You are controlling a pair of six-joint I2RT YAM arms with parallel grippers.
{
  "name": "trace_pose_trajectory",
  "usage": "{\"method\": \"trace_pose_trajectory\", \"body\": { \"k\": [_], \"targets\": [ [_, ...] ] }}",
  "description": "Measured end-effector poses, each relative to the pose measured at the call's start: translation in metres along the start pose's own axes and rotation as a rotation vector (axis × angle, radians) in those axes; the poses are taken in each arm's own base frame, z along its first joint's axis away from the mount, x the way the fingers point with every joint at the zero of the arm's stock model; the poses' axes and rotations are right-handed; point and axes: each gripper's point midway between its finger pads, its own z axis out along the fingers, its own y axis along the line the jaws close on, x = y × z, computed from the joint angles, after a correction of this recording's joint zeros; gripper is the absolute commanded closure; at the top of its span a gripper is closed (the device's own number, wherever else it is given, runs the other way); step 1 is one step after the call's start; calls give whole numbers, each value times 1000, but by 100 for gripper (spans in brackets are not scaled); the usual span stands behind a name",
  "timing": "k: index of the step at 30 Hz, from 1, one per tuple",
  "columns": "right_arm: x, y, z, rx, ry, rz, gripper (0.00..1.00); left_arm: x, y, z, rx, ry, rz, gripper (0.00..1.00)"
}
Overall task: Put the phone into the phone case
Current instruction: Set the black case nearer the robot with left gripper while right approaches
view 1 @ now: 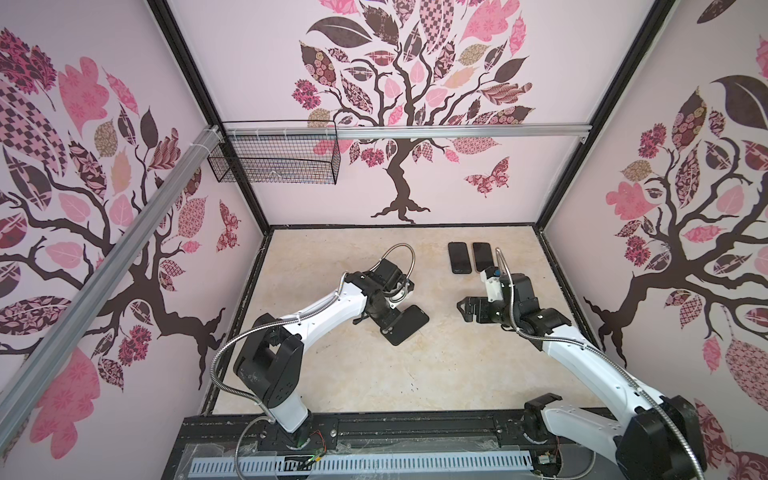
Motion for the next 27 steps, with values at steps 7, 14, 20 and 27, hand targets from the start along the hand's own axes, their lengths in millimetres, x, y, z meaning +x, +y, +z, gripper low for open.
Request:
{"method": "trace_pose_trajectory", "body": {
  "k": [7, 14, 20, 27],
  "targets": [
    [-1, -3, 0, 14, -4, 0, 0, 10, -17, 24, -4, 3, 27, 100],
    [3, -4, 4, 19, 13, 11, 0, 16, -32, 49, 17, 21, 10, 92],
    [10, -6, 8, 24, 36, 19, 1, 19, -31, 59, -1, 6, -20, 86],
    [17, -3, 14, 19, 64, 16, 4, 19, -32, 66, -25, -20, -44, 76]
  ]
}}
